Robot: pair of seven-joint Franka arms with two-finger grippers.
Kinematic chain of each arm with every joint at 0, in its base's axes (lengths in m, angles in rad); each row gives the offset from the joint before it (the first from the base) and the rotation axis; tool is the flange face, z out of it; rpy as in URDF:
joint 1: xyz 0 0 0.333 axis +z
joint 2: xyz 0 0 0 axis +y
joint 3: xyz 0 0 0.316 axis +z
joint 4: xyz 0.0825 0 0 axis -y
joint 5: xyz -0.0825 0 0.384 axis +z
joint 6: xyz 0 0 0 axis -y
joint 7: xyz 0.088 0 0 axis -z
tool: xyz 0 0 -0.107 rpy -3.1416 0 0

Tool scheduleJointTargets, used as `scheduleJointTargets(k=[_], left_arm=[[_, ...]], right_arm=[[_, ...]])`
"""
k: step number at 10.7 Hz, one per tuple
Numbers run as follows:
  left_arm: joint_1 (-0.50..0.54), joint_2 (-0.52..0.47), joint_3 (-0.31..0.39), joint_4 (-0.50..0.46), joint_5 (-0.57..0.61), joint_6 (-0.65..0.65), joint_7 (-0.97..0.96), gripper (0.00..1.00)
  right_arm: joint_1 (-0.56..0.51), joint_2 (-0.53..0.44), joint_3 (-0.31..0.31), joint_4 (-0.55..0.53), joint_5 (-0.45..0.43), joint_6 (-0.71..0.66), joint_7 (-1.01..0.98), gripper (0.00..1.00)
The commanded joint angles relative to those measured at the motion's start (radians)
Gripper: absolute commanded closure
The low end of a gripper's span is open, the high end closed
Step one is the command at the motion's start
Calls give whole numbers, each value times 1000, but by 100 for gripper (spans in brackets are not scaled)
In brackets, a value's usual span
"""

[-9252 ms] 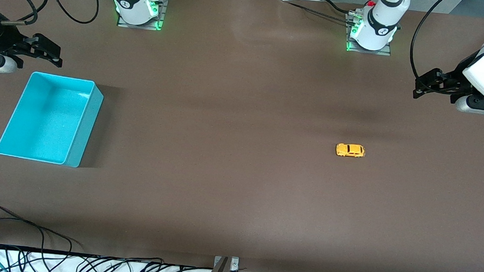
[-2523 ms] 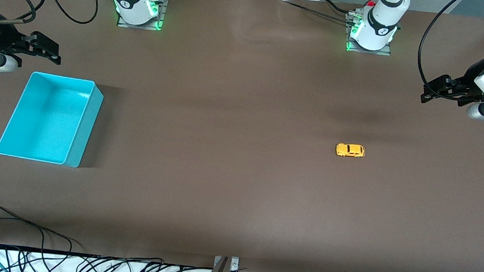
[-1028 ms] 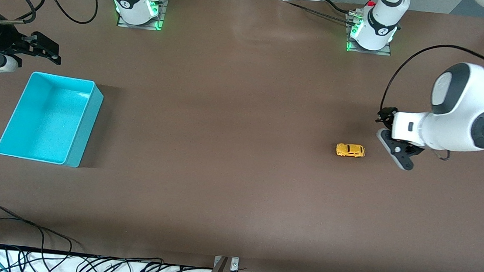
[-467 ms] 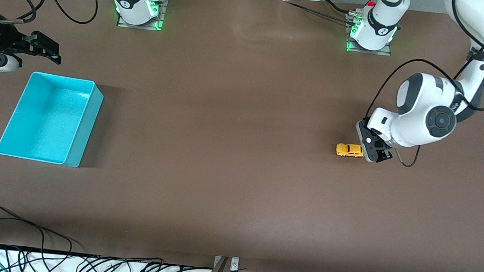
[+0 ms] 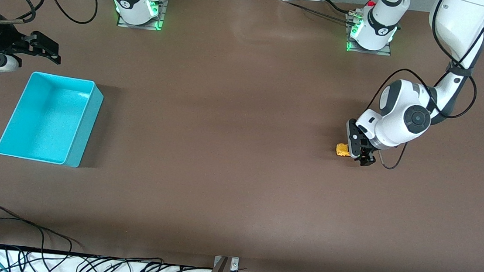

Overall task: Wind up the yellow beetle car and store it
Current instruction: 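Close the left gripper around the yellow car's body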

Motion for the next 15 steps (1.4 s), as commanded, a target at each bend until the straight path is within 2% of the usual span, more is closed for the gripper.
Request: scheduleJointTargets(k=[1,4,7,8,9,11,12,13,15], left_arm=[[-11,22,2,-13,19,59,33,0],[-7,52,2,-13,81,60,31,0],[-2,46,2,-14,85,50,39,3],[-2,45,2,-13,85,49,60,25],[-4,42,2,-11,85,46,103,53],[-4,43,2,-3,85,24,108,79],[-4,43,2,-3,85,24,108,90],[-4,45,2,-2,85,24,106,95],[-1,49,2,-3,85,24,103,95]], right_arm=[[-5,-10,1,-5,-9,-8,-17,0],[-5,-8,1,-5,-9,-7,-17,0],[-5,-10,1,-5,-9,-7,-17,0],[-5,-10,1,-5,-9,-7,-17,0],[-5,-10,1,-5,-11,-8,-17,0],[-5,-10,1,-5,-9,-8,-17,0],[-5,-10,1,-5,-9,-8,-17,0],[-5,-8,1,-5,-9,-7,-17,0],[-5,-10,1,-5,-9,-8,-17,0]])
